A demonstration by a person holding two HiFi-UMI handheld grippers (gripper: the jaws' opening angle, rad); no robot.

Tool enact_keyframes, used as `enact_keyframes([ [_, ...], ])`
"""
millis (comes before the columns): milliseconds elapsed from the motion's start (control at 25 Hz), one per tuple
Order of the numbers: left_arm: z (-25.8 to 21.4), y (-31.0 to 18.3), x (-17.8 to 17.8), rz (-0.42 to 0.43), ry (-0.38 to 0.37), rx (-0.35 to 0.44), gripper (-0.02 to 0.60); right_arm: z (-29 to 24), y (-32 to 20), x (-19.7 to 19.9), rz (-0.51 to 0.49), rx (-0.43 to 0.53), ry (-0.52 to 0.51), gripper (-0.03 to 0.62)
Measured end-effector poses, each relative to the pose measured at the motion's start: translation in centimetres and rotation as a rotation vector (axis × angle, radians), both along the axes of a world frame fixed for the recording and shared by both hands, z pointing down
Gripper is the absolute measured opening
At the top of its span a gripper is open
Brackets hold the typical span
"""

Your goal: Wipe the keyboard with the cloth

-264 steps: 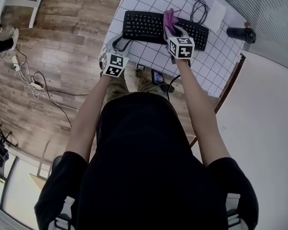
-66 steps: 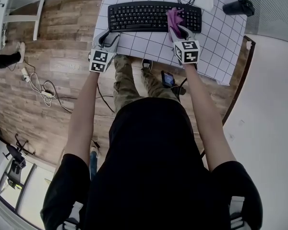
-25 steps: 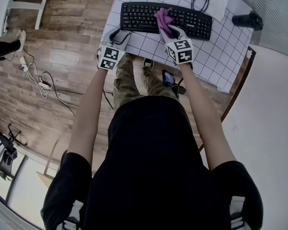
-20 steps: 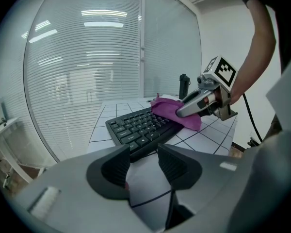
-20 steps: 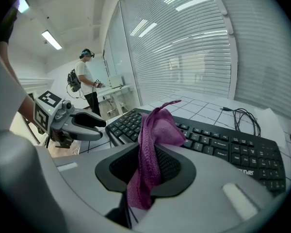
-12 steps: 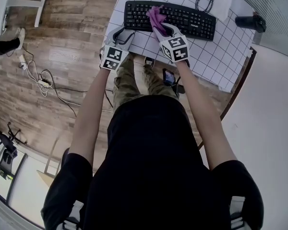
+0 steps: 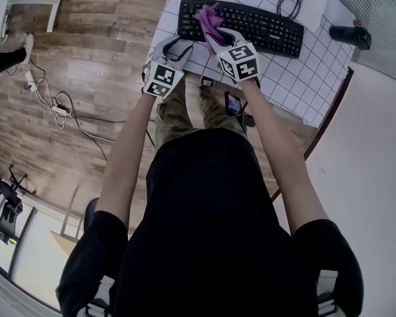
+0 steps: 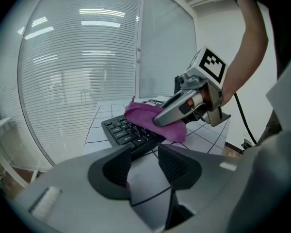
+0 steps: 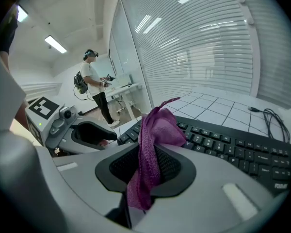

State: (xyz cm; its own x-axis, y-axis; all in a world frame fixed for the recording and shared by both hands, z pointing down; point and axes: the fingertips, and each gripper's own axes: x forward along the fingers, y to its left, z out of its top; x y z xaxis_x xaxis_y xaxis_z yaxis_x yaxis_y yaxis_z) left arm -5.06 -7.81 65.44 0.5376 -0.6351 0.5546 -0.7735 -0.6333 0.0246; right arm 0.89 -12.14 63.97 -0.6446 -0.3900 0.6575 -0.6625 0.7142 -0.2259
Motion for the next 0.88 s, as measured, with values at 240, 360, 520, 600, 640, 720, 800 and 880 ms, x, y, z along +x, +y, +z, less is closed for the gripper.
enact_keyframes([
  [240, 0.2, 0.3, 0.2, 0.044, 0.004, -0.018, 0.158, 0.1, -0.5, -2.9, -0.029, -0.037, 0.003, 0.1],
  [360, 0.3, 0.5, 0.7, 0.081, -0.005, -0.034, 0.158, 0.1, -0.9, -4.0, -0.05, -0.052, 0.014, 0.1],
  [520, 1.0, 0.9, 1.0, 0.114, -0.053, -0.09, 0.173, -1.2, -1.1, -6.8, -0.079, -0.084, -0.052, 0.1],
  [600, 0.9, 1.1, 1.2, 0.117, -0.052, -0.132, 0.175, -3.8, -2.1, -7.5, -0.057, -0.044, -0.116, 0.1],
  [640, 0.3, 1.1, 1.5, 0.114, -0.048, -0.132, 0.175, -5.7, -2.6, -7.5, -0.047, -0.009, -0.158, 0.101],
  [720, -2.0, 0.8, 1.9, 0.082, -0.038, -0.076, 0.175, -10.1, -3.4, -6.7, -0.02, 0.08, -0.247, 0.101],
  [800, -5.8, -0.1, 2.5, 0.019, -0.009, 0.012, 0.175, -14.9, -3.7, -4.4, 0.041, 0.182, -0.327, 0.101],
  [880, -10.4, -1.5, 3.4, -0.058, 0.044, 0.105, 0.173, -19.6, -3.9, -0.8, 0.117, 0.298, -0.385, 0.101],
])
